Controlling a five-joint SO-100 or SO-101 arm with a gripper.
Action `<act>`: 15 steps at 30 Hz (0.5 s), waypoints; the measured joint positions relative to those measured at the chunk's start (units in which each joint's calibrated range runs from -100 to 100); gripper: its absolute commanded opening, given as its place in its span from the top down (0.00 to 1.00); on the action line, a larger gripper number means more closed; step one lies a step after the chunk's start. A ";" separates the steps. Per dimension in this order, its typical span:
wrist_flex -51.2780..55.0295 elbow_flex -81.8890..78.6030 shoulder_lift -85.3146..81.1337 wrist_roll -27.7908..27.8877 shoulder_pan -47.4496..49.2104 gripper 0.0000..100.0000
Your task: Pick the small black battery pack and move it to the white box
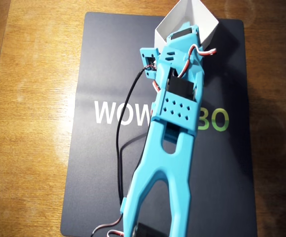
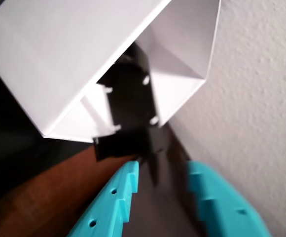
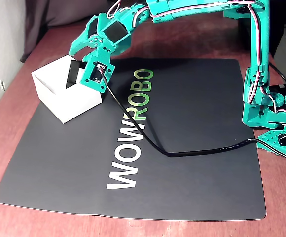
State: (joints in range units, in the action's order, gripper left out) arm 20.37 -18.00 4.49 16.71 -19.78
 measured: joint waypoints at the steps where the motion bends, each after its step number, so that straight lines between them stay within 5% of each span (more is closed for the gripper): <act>1: 0.00 0.00 0.00 0.00 0.00 0.86; 15: 0.44 -0.09 -0.08 -0.21 0.12 0.91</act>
State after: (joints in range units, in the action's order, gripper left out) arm 20.80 -18.09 4.41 16.50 -19.65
